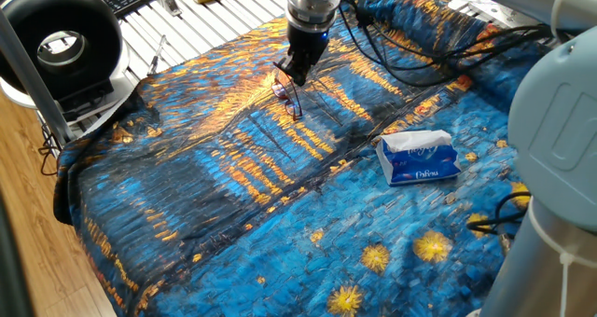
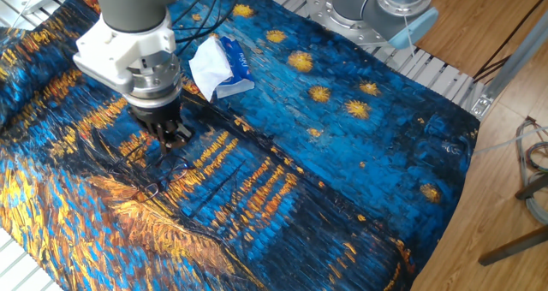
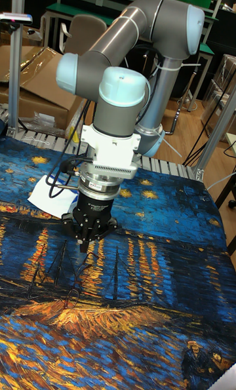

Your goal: Unfold the leg of the glasses (with one hand)

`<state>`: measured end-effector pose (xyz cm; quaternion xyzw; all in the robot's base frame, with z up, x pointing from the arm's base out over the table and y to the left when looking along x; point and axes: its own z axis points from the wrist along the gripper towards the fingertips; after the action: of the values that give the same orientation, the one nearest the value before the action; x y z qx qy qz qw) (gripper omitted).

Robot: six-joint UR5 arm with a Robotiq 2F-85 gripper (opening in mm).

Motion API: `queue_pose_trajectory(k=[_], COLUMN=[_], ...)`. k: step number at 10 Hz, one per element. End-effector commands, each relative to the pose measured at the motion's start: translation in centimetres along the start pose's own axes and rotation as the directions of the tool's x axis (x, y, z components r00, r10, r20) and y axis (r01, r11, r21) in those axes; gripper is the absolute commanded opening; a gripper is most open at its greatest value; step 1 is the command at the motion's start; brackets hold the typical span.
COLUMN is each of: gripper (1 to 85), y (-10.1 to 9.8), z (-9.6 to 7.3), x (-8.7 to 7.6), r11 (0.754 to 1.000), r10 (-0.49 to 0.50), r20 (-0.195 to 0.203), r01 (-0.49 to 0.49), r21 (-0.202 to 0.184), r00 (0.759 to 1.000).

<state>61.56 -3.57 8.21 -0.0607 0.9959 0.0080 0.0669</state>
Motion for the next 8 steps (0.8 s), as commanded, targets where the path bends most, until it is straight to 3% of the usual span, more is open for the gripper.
queue_pose_trajectory(k=[1,2,4,6,8], gripper=[1.0,1.0,1.0,1.0,1.0], y=[-0.4,-1.2,-1.5,-0.1,0.9], z=[-0.3,-0.7,-0.7,0.5,1.3], x=[-0.5,-1.0,-2.4,-3.8,-4.5], r11=[1.0,1.0,0.999,0.999,1.0], r10=[-0.005,-0.03,-0.049,-0.034,-0.024], r20=[0.001,-0.027,-0.042,-0.046,-0.064], r01=[0.005,0.03,0.049,0.033,0.023], r21=[0.002,0.009,0.0,-0.019,-0.014], r00=[1.0,0.999,0.998,0.998,0.998])
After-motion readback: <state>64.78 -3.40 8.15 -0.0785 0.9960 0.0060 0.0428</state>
